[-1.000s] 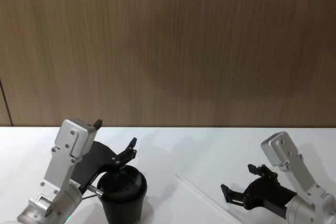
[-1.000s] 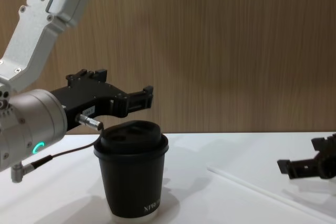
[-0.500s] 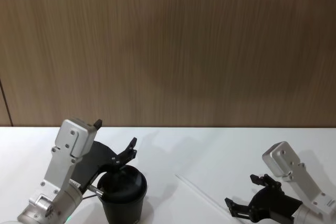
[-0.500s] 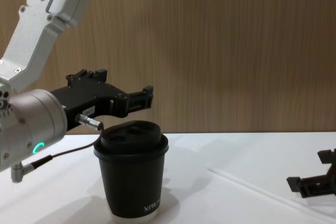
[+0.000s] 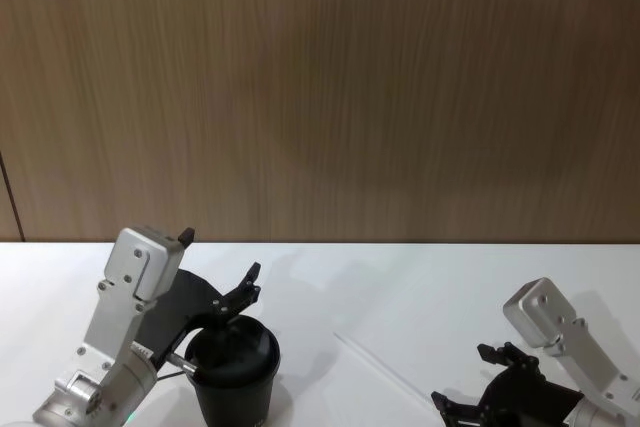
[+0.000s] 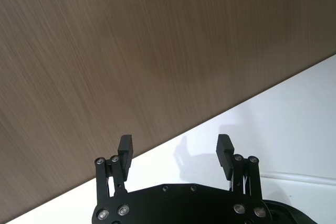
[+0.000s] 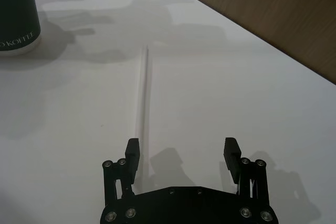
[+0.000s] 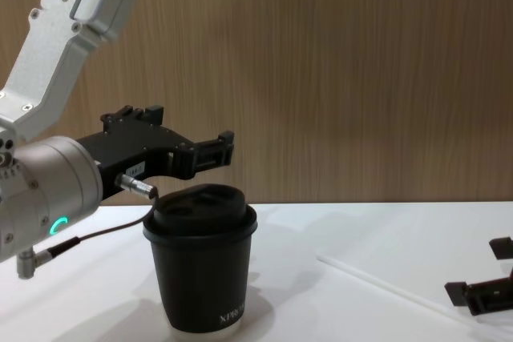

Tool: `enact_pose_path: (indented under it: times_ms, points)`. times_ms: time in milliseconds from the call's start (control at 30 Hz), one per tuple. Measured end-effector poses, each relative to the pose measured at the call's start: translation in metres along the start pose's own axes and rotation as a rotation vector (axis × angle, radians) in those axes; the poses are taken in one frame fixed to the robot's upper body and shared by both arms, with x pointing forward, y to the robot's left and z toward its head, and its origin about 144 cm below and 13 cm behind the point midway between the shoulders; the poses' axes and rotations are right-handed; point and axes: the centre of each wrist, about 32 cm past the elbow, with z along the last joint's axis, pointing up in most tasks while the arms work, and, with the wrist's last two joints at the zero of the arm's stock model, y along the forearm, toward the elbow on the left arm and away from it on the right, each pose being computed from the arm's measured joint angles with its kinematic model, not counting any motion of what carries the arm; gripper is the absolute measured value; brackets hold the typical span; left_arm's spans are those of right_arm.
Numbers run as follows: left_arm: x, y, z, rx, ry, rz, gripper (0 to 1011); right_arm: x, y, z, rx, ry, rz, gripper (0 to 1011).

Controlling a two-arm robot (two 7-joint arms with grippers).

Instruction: Pick up the straw with one hand, pass it to the other hand, and insert it into the cup.

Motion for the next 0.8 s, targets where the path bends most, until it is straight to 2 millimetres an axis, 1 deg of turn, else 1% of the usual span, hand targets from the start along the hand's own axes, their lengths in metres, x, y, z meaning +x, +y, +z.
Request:
enact_pose_path:
  times_ms: [800]
  points:
    - [0.0000, 0.0000, 0.0000, 0.000, 0.000, 0.000, 1000, -0.0073, -0.0013, -0.0028, -0.023, 0.019, 0.087, 1001]
